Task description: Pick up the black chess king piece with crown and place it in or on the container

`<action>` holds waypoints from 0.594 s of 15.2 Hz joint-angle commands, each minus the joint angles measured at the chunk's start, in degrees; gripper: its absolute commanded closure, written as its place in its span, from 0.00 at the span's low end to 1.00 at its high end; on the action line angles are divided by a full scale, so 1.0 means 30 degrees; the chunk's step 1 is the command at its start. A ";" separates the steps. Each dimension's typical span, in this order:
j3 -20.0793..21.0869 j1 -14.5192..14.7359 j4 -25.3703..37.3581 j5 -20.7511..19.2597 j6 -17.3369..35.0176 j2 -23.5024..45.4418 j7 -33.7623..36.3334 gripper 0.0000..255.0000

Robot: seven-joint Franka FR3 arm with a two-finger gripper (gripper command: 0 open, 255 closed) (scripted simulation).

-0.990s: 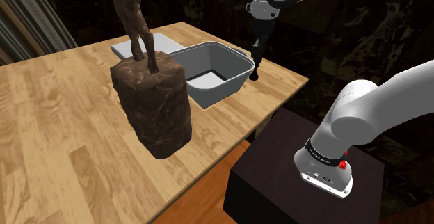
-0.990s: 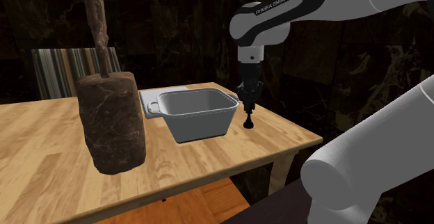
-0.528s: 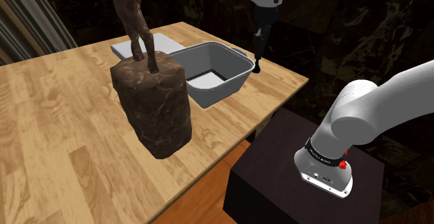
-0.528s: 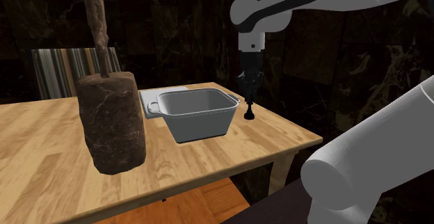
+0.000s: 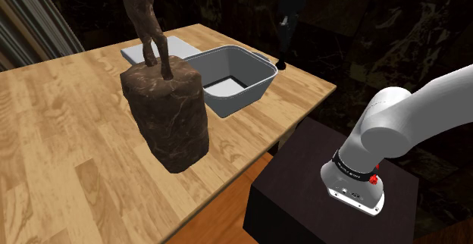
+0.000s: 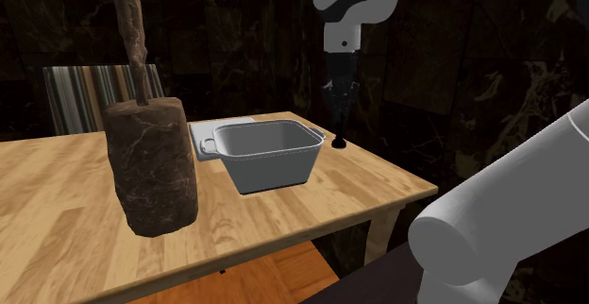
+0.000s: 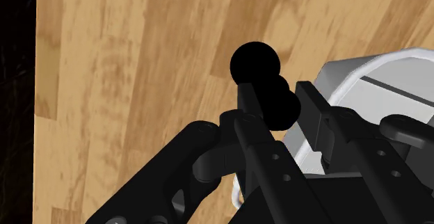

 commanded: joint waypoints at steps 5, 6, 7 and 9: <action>0.0052 0.0029 0.1844 0.0049 -0.1557 0.0293 -0.0005 1.00; 0.0057 0.0033 0.2156 0.0055 -0.1803 0.0360 -0.0009 1.00; 0.0062 0.0036 0.2473 0.0062 -0.2049 0.0430 -0.0013 1.00; 0.0070 0.0044 0.3117 0.0074 -0.2541 0.0582 -0.0023 1.00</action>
